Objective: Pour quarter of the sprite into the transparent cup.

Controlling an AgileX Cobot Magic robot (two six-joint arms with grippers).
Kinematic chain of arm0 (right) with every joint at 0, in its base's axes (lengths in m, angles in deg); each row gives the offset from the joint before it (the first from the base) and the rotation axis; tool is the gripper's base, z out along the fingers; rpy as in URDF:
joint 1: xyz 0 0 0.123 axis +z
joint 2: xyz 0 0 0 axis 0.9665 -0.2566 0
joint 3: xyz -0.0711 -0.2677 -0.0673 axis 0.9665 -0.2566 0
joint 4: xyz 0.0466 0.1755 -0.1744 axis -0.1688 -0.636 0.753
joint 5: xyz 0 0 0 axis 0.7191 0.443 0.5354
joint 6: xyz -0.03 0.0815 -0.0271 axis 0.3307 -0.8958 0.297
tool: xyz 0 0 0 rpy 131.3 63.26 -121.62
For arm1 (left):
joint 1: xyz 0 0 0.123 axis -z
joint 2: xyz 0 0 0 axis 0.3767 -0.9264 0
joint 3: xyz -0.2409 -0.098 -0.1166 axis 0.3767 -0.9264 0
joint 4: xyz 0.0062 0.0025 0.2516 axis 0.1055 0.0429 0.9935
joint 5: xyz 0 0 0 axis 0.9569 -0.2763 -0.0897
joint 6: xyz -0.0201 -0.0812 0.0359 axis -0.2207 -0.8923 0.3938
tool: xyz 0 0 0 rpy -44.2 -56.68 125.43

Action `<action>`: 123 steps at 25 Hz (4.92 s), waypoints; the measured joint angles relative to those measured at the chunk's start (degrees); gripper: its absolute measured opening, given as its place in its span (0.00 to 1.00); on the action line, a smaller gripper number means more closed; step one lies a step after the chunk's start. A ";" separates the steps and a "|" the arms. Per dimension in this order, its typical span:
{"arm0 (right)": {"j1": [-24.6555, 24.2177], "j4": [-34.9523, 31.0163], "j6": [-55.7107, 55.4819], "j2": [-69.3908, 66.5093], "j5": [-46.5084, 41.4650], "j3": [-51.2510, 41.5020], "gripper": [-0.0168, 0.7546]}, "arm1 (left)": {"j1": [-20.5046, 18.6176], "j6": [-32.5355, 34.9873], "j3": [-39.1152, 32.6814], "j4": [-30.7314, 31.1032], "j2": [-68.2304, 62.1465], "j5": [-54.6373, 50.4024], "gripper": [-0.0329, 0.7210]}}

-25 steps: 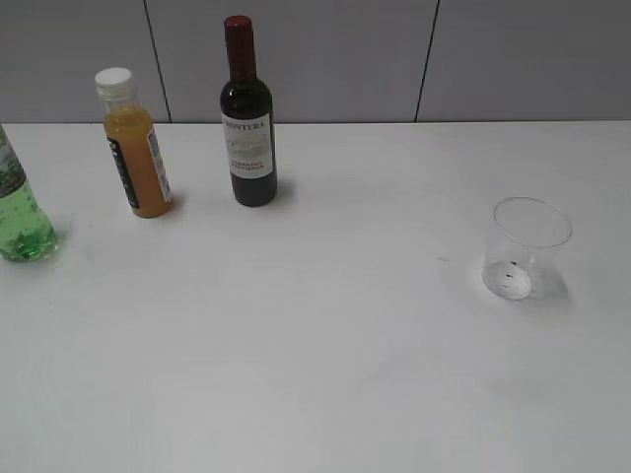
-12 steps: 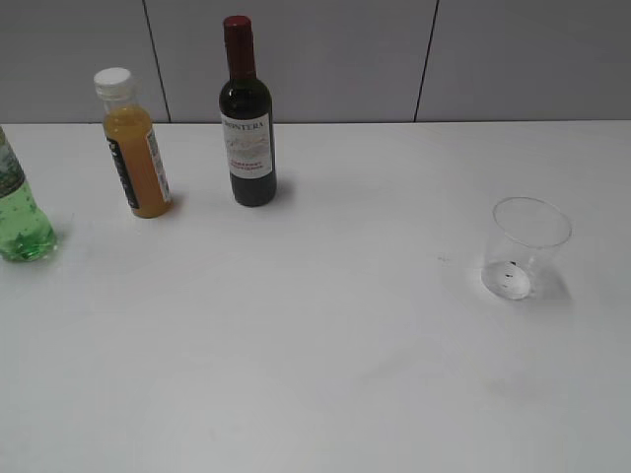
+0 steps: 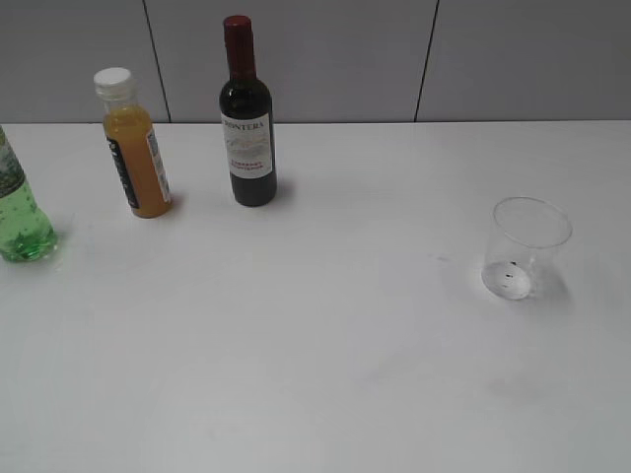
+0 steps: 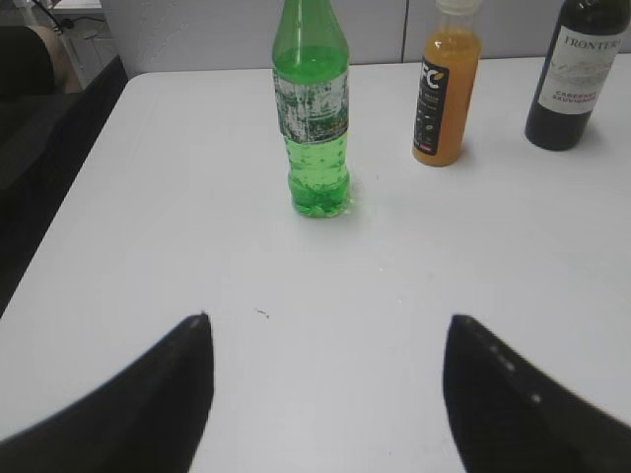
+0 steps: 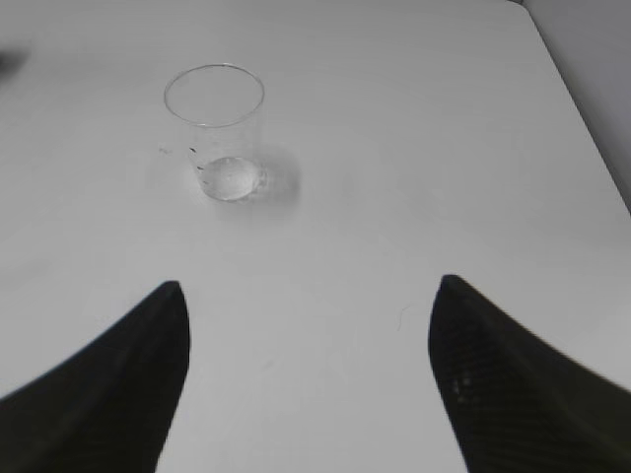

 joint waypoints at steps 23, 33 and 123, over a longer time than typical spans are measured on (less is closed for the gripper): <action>0.00 -0.01 0.05 0.00 0.00 0.00 0.78 | 0.00 0.00 0.00 0.00 0.00 0.00 0.78; 0.00 0.10 0.26 0.00 7.75 1.32 0.82 | 0.00 0.00 0.00 0.00 0.00 0.00 0.78; 0.00 8.21 -1.67 -105.81 123.02 -16.71 0.92 | 0.00 0.00 0.00 0.00 0.00 0.00 0.78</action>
